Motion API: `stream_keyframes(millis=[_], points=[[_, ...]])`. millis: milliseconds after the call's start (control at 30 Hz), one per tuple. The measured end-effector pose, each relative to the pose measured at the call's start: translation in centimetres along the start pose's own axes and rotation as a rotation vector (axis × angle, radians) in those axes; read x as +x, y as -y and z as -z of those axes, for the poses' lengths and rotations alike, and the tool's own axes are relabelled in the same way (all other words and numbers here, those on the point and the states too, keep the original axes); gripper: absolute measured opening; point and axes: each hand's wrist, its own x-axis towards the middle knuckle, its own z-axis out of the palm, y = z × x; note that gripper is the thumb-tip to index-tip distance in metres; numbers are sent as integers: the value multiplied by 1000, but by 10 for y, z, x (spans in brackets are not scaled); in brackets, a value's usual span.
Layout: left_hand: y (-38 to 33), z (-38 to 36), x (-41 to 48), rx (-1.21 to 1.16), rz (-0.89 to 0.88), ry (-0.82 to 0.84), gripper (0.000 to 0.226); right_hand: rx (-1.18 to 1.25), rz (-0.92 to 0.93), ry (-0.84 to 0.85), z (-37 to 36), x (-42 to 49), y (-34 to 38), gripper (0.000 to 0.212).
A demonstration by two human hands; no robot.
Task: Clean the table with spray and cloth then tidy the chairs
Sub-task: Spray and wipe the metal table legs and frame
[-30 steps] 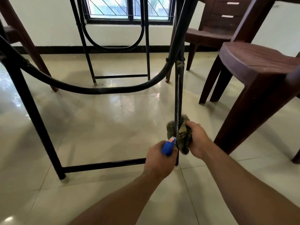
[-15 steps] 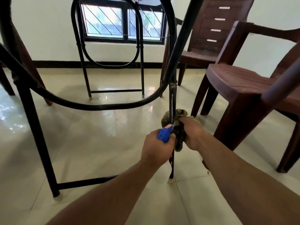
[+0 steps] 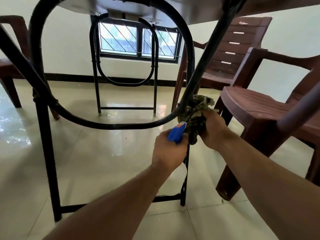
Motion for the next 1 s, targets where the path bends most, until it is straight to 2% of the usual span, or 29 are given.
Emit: stream_keyframes(millis=[100,267,433,500,567,633,667,733,800,900,933,1000], points=[[-5,1,-4,16,-14,-4,19,-123,-88,-56,-3,-5,-7,25],[-7,8,-5,16,10,-12,15,120,132,32,-7,-6,13,36],[-1,14,-15,13,7,-60,20,71,108,-1,-10,-12,11,30],[-5,15,-14,-7,-12,-84,22,50,232,-43,-16,-16,23,23],[-10,15,-14,-26,-35,-87,19,34,457,-123,-31,-24,34,13],[-15,15,-11,-25,-54,-101,19,-143,652,-221,-47,-31,33,19],[-17,16,-11,-29,-53,-104,20,-275,687,-262,-51,-31,26,24],[-21,21,-12,-37,-46,-107,22,-421,631,-283,-60,-36,15,34],[-22,26,-13,-44,-42,-116,21,-451,617,-333,-69,-40,14,38],[-21,32,-15,-53,-44,-130,19,-393,852,-528,-85,-35,28,27],[-20,33,-14,-49,-42,-137,19,-423,888,-590,-87,-31,29,29],[-17,36,-16,-40,-38,-149,19,-648,813,-601,-84,-16,17,51]])
